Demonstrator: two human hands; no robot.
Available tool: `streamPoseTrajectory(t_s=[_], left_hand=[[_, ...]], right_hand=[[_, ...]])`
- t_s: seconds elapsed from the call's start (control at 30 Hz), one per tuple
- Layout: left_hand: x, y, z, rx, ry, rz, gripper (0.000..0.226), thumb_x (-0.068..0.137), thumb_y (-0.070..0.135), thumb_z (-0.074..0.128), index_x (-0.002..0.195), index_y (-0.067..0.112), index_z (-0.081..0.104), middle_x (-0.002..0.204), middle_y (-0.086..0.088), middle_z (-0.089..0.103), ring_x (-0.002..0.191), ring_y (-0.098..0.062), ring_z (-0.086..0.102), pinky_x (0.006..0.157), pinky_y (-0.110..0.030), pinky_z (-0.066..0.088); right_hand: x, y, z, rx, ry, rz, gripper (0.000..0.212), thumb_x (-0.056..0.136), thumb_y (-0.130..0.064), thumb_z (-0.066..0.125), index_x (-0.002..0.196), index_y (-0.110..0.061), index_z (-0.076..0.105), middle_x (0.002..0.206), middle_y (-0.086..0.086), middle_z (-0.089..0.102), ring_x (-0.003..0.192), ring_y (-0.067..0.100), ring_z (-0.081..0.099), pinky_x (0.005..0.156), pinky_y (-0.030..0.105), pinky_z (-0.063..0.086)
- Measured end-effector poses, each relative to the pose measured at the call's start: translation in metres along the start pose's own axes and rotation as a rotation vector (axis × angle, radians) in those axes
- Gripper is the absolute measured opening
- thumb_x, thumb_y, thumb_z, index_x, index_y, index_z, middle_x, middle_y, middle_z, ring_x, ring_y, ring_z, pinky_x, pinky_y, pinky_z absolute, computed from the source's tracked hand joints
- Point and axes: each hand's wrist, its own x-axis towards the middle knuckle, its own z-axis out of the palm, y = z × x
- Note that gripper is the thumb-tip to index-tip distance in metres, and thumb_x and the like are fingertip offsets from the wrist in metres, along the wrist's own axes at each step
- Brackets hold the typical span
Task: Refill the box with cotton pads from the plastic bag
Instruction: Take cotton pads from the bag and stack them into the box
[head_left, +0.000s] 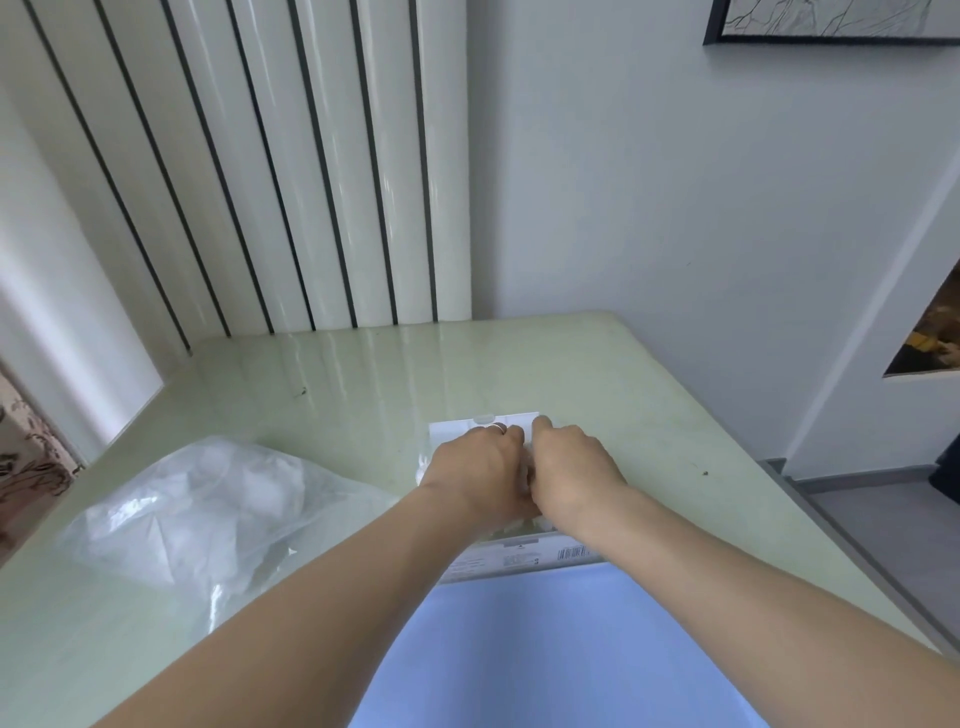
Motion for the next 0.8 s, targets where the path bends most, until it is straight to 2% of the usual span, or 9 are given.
streamPoseTrajectory(t_s=[0.13,0.2,0.33,0.43,0.5,0.57,0.67,0.73,0.8], left_hand=[[0.001,-0.002,0.006,0.005,-0.009,0.01,0.059,0.08,0.059,0.066,0.118,0.017,0.051,0.114,0.001,0.056,0.111,-0.018,0.054,0.07,-0.03,0.037],[0.004,-0.001,0.01,-0.005,-0.005,0.005,0.066,0.075,0.065,0.066,0.118,0.018,0.05,0.115,0.001,0.056,0.113,-0.017,0.052,0.072,-0.029,0.038],[0.01,0.002,0.013,-0.06,0.016,-0.041,0.061,0.08,0.063,0.065,0.119,0.018,0.052,0.116,0.001,0.057,0.114,-0.019,0.053,0.074,-0.03,0.039],[0.008,0.003,0.011,-0.066,0.004,-0.068,0.058,0.082,0.059,0.065,0.12,0.017,0.051,0.117,-0.002,0.057,0.113,-0.021,0.054,0.073,-0.031,0.039],[0.008,0.005,0.01,-0.082,0.001,-0.082,0.054,0.084,0.056,0.065,0.118,0.015,0.052,0.114,-0.003,0.058,0.111,-0.021,0.055,0.072,-0.032,0.041],[0.008,0.006,0.009,-0.105,-0.002,-0.085,0.052,0.084,0.053,0.065,0.118,0.015,0.053,0.113,-0.003,0.059,0.11,-0.022,0.056,0.073,-0.033,0.043],[0.003,0.005,0.002,-0.105,-0.057,-0.063,0.059,0.084,0.054,0.065,0.125,0.015,0.051,0.118,-0.005,0.057,0.114,-0.023,0.054,0.077,-0.034,0.042],[-0.003,0.001,-0.005,-0.111,-0.076,-0.064,0.067,0.082,0.056,0.066,0.13,0.014,0.046,0.124,-0.006,0.052,0.119,-0.024,0.05,0.084,-0.036,0.043],[-0.011,-0.006,-0.018,-0.157,-0.044,-0.082,0.073,0.082,0.057,0.067,0.135,0.013,0.042,0.13,-0.006,0.048,0.125,-0.024,0.045,0.093,-0.038,0.044]], right_hand=[[0.006,0.0,-0.011,0.349,-0.142,0.152,0.036,0.095,-0.018,0.047,0.127,-0.001,0.043,0.121,0.015,0.057,0.092,0.028,0.054,0.06,0.028,0.039],[0.006,-0.002,-0.012,0.433,-0.178,0.187,0.034,0.094,-0.016,0.045,0.125,-0.002,0.048,0.107,0.013,0.059,0.086,0.026,0.054,0.052,0.026,0.036],[0.007,-0.002,-0.012,0.765,-0.188,0.297,0.018,0.091,-0.007,0.041,0.077,-0.009,0.052,0.066,0.007,0.048,0.063,0.023,0.048,0.052,0.025,0.031],[0.003,0.002,-0.011,1.017,-0.177,0.352,0.034,0.098,-0.029,0.033,0.067,-0.019,0.044,0.063,0.001,0.048,0.058,0.019,0.044,0.059,0.03,0.034],[0.002,0.003,-0.009,1.018,-0.204,0.352,0.044,0.099,-0.043,0.027,0.064,-0.022,0.04,0.062,0.0,0.046,0.06,0.017,0.042,0.068,0.032,0.037],[0.001,0.002,-0.009,0.96,-0.204,0.333,0.048,0.1,-0.047,0.026,0.062,-0.022,0.04,0.062,0.0,0.045,0.061,0.017,0.041,0.067,0.032,0.035],[-0.001,-0.003,-0.016,0.895,-0.223,0.301,0.047,0.101,-0.048,0.026,0.07,-0.021,0.049,0.071,0.001,0.05,0.068,0.018,0.046,0.069,0.033,0.037],[-0.004,-0.005,-0.02,0.846,-0.231,0.276,0.048,0.103,-0.047,0.025,0.101,-0.016,0.061,0.101,0.006,0.062,0.096,0.025,0.057,0.089,0.037,0.04],[-0.009,-0.009,-0.026,0.72,-0.197,0.256,0.057,0.104,-0.048,0.023,0.14,-0.012,0.047,0.139,0.012,0.052,0.125,0.029,0.048,0.098,0.037,0.036]])
